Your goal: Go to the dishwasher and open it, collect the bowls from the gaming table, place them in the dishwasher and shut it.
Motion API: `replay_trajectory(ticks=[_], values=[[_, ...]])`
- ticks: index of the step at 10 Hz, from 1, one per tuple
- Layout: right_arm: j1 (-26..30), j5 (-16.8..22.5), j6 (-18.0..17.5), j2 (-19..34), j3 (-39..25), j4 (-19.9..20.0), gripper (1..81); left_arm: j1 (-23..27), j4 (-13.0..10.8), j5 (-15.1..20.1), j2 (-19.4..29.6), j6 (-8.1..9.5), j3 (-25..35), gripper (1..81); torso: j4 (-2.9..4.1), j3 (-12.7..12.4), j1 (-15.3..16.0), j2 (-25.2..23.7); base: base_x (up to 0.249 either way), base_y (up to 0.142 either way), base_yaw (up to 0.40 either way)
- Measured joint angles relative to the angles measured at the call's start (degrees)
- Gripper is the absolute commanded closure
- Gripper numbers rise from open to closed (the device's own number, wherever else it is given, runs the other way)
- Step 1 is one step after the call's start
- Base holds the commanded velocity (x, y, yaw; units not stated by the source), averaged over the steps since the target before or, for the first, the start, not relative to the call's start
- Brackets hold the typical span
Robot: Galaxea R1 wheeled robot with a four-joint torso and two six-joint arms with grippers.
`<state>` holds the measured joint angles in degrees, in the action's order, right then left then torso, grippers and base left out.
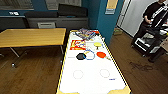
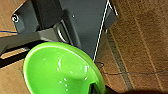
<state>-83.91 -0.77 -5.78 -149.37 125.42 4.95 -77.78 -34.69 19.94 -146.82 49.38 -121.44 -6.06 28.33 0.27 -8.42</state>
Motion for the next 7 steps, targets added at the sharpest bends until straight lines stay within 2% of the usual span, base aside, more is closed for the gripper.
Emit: replay_trajectory(ticks=[1, 4, 5, 7], values=[[0.0, 0.84, 0.0, -0.07, 1.16, -0.02, 81.1, -0.2, 3.25, -0.13, -1.99, -3.44, -3.91, 81.1, -0.02, -0.83, 0.0, 0.0, 0.0, 0.0, 0.0], [-0.1, 1.23, 0.0, -0.51, 1.23, -0.05, 81.1, -1.74, 13.01, -0.43, -7.39, -14.19, -14.17, 81.1, 0.0, -6.34, -0.02, -0.02, 0.0, 0.0, 0.0], [-0.05, 1.21, 0.0, -0.49, 1.24, -0.07, 81.1, -2.24, 16.35, -0.55, -8.97, -18.32, -17.03, 81.1, 0.0, -7.45, -0.09, -0.09, 0.0, 0.0, 0.0], [-0.68, 1.71, 0.16, -0.51, 1.24, -0.27, 81.1, -3.01, 25.31, -0.55, -11.31, -28.39, -22.11, 81.1, -0.02, -8.15, -0.11, -0.11, 0.0, 0.0, 0.0]])
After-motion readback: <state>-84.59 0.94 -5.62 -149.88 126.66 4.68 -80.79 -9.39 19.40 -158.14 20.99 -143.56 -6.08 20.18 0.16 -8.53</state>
